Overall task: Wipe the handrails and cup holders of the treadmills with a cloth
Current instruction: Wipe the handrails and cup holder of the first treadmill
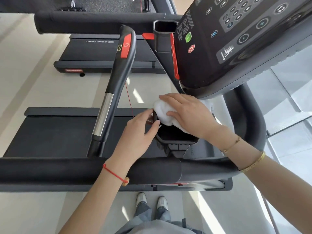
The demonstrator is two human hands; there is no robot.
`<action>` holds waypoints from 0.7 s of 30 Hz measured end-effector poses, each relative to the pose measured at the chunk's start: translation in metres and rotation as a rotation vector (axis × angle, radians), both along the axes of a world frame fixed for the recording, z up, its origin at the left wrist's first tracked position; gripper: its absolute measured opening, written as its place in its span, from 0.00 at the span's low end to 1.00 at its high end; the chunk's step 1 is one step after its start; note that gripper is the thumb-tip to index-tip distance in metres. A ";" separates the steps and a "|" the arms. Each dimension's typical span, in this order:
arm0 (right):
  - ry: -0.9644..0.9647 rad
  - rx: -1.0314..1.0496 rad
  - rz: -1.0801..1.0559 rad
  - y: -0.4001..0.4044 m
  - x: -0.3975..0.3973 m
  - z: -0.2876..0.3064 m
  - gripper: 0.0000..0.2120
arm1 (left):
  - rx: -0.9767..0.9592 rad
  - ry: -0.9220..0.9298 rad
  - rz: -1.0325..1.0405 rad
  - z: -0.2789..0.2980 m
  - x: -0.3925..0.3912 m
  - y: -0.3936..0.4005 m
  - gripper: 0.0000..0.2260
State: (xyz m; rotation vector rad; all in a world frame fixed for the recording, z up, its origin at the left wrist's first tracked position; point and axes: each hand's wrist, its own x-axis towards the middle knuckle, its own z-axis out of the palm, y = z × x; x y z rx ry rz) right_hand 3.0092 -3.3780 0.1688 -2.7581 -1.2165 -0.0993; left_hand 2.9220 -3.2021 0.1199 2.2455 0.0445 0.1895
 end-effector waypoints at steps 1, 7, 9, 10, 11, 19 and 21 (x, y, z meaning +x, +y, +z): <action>0.008 -0.006 -0.006 -0.003 0.003 0.000 0.23 | 0.001 0.003 -0.001 -0.001 0.000 0.000 0.17; 0.260 0.196 -0.120 -0.038 0.000 -0.005 0.22 | -0.035 0.012 -0.016 0.000 0.000 0.001 0.21; 0.160 0.113 -0.043 -0.023 0.003 -0.006 0.23 | -0.033 0.004 -0.016 0.000 -0.001 0.000 0.21; 0.111 0.064 0.010 -0.011 0.006 -0.006 0.23 | -0.030 0.002 -0.015 0.000 -0.001 0.000 0.20; 0.073 0.023 0.052 0.002 0.008 -0.007 0.23 | -0.027 0.002 -0.010 0.000 -0.001 0.000 0.19; 0.221 0.193 -0.053 -0.029 0.000 -0.007 0.23 | -0.027 0.004 -0.017 -0.001 -0.001 0.001 0.21; 0.351 0.313 -0.151 -0.041 -0.014 -0.010 0.25 | -0.020 0.008 -0.017 -0.002 -0.001 0.000 0.22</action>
